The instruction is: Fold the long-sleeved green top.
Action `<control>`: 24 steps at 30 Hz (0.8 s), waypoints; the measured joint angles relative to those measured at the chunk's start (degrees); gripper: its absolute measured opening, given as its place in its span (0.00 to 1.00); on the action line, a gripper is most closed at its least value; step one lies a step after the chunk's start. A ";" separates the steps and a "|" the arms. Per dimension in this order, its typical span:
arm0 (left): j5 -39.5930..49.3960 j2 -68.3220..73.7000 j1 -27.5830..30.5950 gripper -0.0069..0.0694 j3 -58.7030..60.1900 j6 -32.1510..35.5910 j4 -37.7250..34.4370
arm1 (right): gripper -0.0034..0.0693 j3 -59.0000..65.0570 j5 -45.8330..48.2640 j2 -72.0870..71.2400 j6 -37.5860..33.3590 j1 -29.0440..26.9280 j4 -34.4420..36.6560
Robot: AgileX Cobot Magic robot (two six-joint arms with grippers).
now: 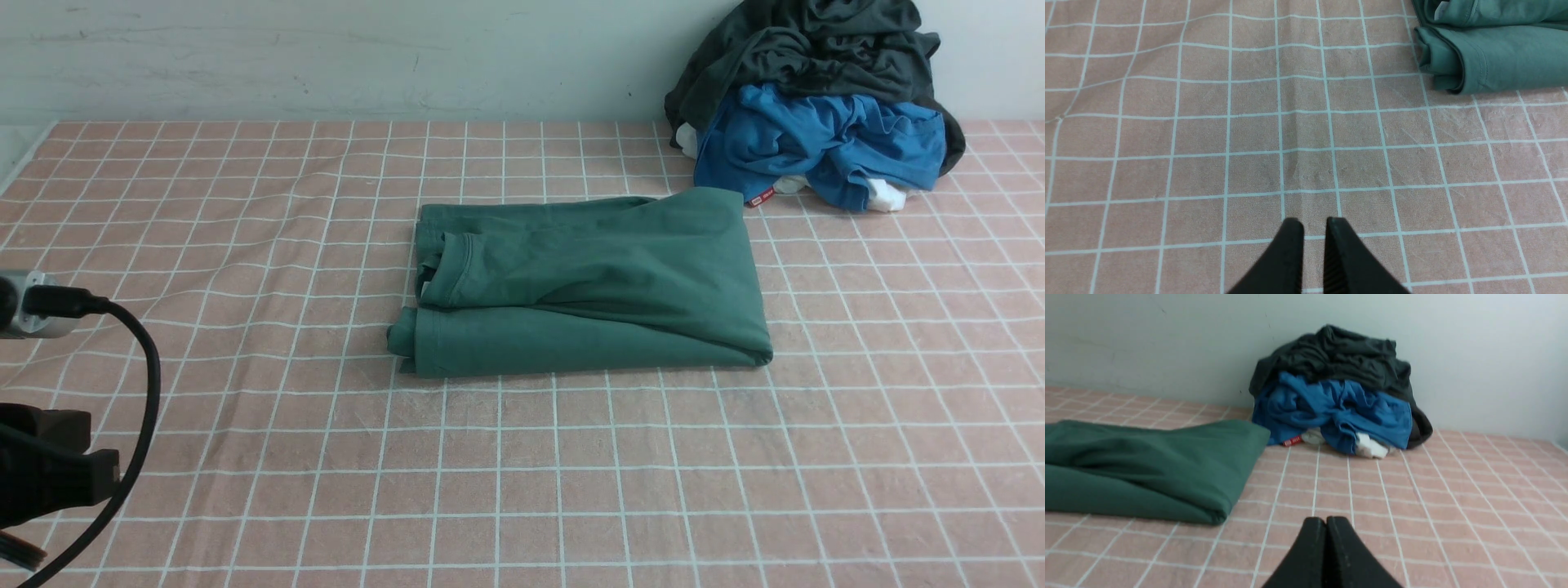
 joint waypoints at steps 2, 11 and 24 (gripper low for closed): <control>0.00 0.00 0.00 0.18 0.00 0.00 0.00 | 0.03 0.00 4.46 -0.18 0.87 -0.06 0.23; 0.00 0.00 0.00 0.18 0.00 0.00 0.00 | 0.03 0.05 10.48 -0.18 1.09 -0.06 4.74; 0.00 -0.20 -0.34 0.18 0.00 0.00 0.00 | 0.03 0.05 10.48 -0.18 1.20 -0.06 4.74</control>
